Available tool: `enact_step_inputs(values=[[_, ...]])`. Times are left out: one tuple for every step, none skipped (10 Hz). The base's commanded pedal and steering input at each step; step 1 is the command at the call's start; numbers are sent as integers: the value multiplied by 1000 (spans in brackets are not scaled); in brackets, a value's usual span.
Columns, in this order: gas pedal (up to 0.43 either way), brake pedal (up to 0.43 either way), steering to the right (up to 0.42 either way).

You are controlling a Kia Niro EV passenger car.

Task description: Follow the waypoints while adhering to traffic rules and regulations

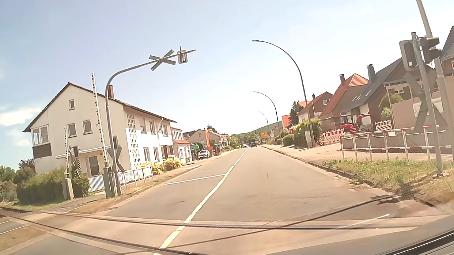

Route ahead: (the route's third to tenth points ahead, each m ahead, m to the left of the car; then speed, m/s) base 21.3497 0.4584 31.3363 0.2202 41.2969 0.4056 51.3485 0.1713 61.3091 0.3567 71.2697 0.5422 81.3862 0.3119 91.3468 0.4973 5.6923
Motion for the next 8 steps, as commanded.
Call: enact_step_inputs(values=[[177, 6, 14], [177, 6, 14], [177, 6, 14], [177, 6, 13], [177, 6, 11], [189, 6, 10], [189, 6, 7], [197, 6, 4]])
